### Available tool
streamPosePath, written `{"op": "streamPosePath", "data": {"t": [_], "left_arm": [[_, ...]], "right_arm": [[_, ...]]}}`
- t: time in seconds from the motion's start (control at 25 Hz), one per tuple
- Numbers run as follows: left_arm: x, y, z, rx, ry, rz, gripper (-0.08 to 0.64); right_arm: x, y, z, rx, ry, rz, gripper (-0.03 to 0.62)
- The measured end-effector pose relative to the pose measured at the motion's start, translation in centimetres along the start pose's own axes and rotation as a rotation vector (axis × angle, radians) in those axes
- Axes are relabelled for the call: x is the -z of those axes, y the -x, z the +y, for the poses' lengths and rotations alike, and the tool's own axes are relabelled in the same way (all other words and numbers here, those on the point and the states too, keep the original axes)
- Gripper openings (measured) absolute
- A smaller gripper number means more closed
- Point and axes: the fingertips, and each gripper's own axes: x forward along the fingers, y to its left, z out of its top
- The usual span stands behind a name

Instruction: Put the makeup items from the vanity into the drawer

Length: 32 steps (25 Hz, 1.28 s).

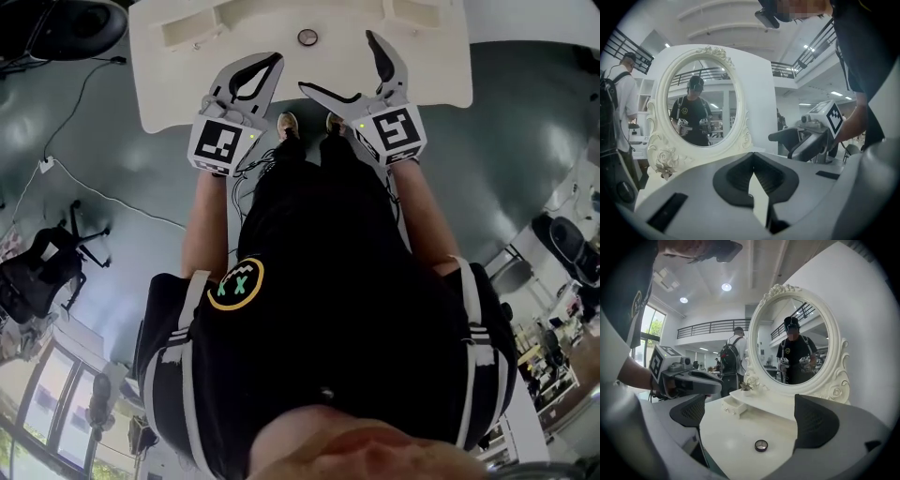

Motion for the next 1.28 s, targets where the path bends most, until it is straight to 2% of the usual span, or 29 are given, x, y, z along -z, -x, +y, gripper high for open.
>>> {"op": "streamPosePath", "data": {"t": [0.16,0.32,0.48,0.68,0.88,1.12,1.28], "left_arm": [[1.0,-1.1,0.0,0.001,-0.036,0.019,0.018],[1.7,-1.5,0.3,-0.046,-0.019,0.05,0.018],[1.5,-1.6,0.6,-0.063,-0.017,0.052,0.018],[1.2,-1.4,1.3,-0.08,-0.016,0.052,0.018],[1.0,-1.3,1.5,-0.065,-0.03,0.048,0.018],[1.3,-0.7,2.4,-0.09,-0.015,0.058,0.018],[1.3,-0.3,2.8,-0.102,-0.011,0.057,0.018]], "right_arm": [[0.9,-1.3,-1.5,-0.021,0.012,0.009,0.598],[3.2,-2.9,-2.9,-0.026,0.015,0.041,0.595],[6.2,-5.5,-3.8,-0.034,0.003,0.094,0.588],[11.0,-9.1,-4.3,-0.044,-0.012,0.204,0.581],[16.2,-11.9,-4.9,-0.045,-0.027,0.317,0.578],[20.3,-14.0,-5.5,-0.04,-0.048,0.425,0.557],[21.5,-14.4,-5.5,-0.038,-0.055,0.488,0.552]]}}
